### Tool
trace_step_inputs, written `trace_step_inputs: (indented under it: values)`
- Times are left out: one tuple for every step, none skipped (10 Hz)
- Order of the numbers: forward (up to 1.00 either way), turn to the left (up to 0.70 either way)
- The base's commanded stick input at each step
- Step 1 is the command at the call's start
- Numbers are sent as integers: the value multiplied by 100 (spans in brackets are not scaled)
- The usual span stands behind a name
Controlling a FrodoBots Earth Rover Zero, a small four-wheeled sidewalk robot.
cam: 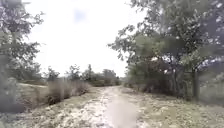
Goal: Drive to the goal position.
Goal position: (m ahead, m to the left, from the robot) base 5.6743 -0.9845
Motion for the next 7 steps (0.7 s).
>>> trace_step_inputs:
  values:
    - [85, 19]
    - [85, 5]
    - [85, 0]
    - [85, 0]
    - [85, 0]
    - [85, 0]
    - [85, 0]
